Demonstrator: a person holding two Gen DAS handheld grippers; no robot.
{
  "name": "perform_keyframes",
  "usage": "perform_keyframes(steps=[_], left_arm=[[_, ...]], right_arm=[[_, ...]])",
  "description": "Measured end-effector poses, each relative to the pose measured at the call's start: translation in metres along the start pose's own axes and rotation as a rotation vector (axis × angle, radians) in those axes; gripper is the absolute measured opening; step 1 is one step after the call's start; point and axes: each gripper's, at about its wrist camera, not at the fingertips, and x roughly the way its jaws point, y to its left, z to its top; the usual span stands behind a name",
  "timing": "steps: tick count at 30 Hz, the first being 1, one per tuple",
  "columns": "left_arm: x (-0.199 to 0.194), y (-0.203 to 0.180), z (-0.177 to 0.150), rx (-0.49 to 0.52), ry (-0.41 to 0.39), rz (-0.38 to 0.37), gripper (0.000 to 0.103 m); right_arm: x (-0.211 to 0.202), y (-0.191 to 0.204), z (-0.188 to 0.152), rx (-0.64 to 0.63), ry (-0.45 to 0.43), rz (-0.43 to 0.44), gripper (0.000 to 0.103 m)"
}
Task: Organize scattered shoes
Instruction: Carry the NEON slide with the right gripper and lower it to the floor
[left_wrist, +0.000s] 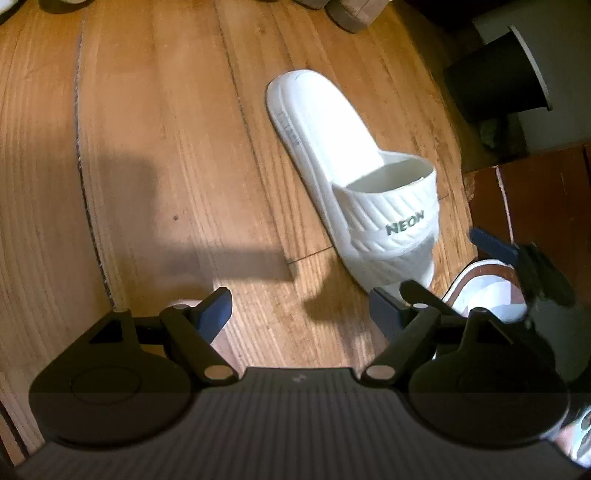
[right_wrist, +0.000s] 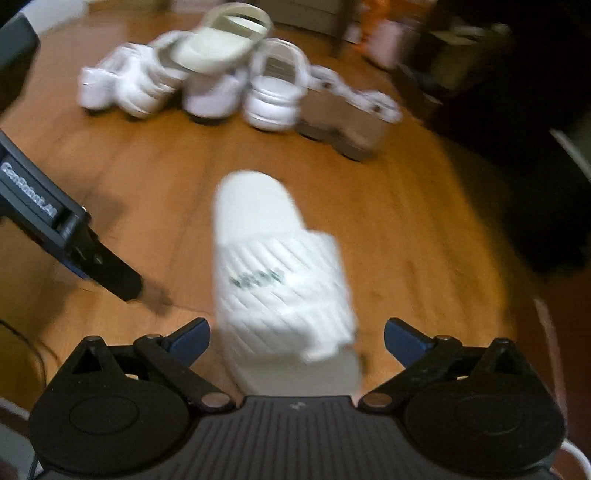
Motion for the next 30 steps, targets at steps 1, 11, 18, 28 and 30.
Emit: perform_keyframes(steps=[1,11,18,28,30], left_arm=[[0.000,-0.001,0.000,0.008,0.001,0.002,0.081],[0.006,-0.019,0.010,0.075,-0.031,-0.011,0.081],[0.017,-0.033,0.016,0.103,-0.027,0.017,0.081],[0.024,-0.066,0.016,0.175,-0.023,0.024,0.081],[0.026,-0.074,0.015,0.188,-0.020,0.025,0.081]], right_arm=[[0.004,-0.004,0.002,-0.001,0.001,0.013,0.101],[0.057,-0.020,0.012,-0.063,0.050,0.068,0.103],[0.071,-0.037,0.006,0.073,0.024,0.109,0.102],[0.035,-0.068,-0.007,0.129,-0.010,-0.057,0.100],[0.027,-0.084,-0.012,0.148,-0.015,-0.103,0.100]])
